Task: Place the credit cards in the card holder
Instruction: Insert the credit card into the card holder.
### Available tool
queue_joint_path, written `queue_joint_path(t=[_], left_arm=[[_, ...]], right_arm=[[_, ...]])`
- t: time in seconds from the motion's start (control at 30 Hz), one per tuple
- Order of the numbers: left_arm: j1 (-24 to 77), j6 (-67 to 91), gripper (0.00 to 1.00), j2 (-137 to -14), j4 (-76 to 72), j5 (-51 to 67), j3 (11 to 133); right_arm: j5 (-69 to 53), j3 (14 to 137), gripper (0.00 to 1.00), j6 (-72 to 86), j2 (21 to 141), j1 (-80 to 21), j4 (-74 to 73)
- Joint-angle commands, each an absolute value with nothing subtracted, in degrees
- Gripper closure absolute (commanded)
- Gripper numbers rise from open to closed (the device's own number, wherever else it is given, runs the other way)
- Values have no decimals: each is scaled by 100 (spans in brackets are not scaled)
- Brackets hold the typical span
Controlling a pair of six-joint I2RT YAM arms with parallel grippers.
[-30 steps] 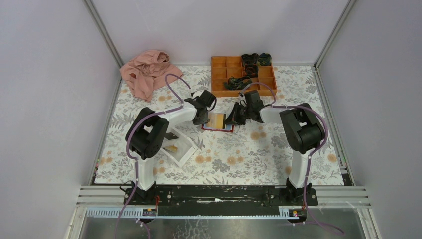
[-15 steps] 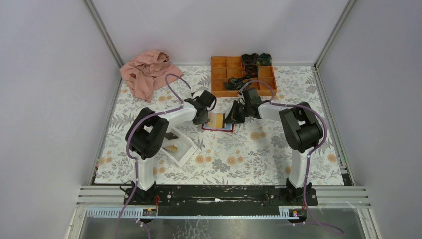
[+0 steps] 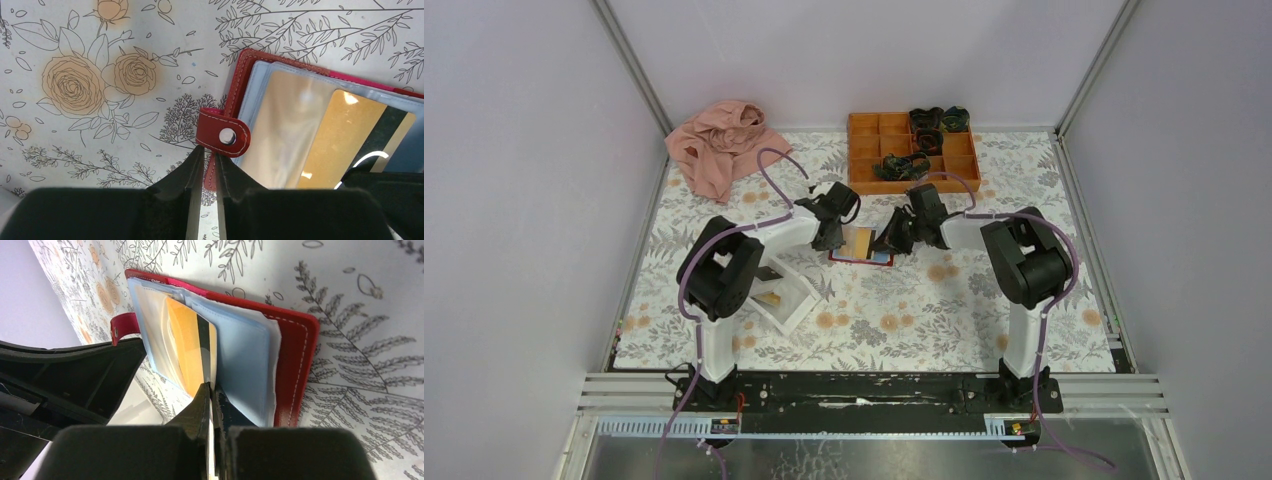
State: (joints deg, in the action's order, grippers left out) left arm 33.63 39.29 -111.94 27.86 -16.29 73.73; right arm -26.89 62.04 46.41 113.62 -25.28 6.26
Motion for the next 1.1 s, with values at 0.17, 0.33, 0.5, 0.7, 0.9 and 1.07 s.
queue_joint_path(t=[0.17, 0.33, 0.5, 0.7, 0.9, 1.07], left_arm=[[3462, 3876, 80, -11324, 2698, -1540, 7097], [3489, 3868, 80, -11335, 2698, -1547, 7106], [3505, 3872, 81, -11334, 2698, -1543, 7110], [3516, 3875, 81, -11371, 2689, -1542, 7116], [3524, 3849, 81, -11424, 2689, -1521, 7145], [3525, 3828, 82, -11452, 2689, -1514, 7152]], right_arm=[[-1672, 5098, 100, 5682, 10891, -2748, 1626], [-1791, 5104, 100, 5892, 10868, -2775, 1721], [-2000, 5285, 100, 5886, 11046, -2816, 1612], [-2134, 5385, 100, 5855, 11194, -2863, 1584], [-2331, 5500, 100, 5627, 11365, -2907, 1446], [-2470, 5612, 100, 5230, 11444, -2919, 1192]])
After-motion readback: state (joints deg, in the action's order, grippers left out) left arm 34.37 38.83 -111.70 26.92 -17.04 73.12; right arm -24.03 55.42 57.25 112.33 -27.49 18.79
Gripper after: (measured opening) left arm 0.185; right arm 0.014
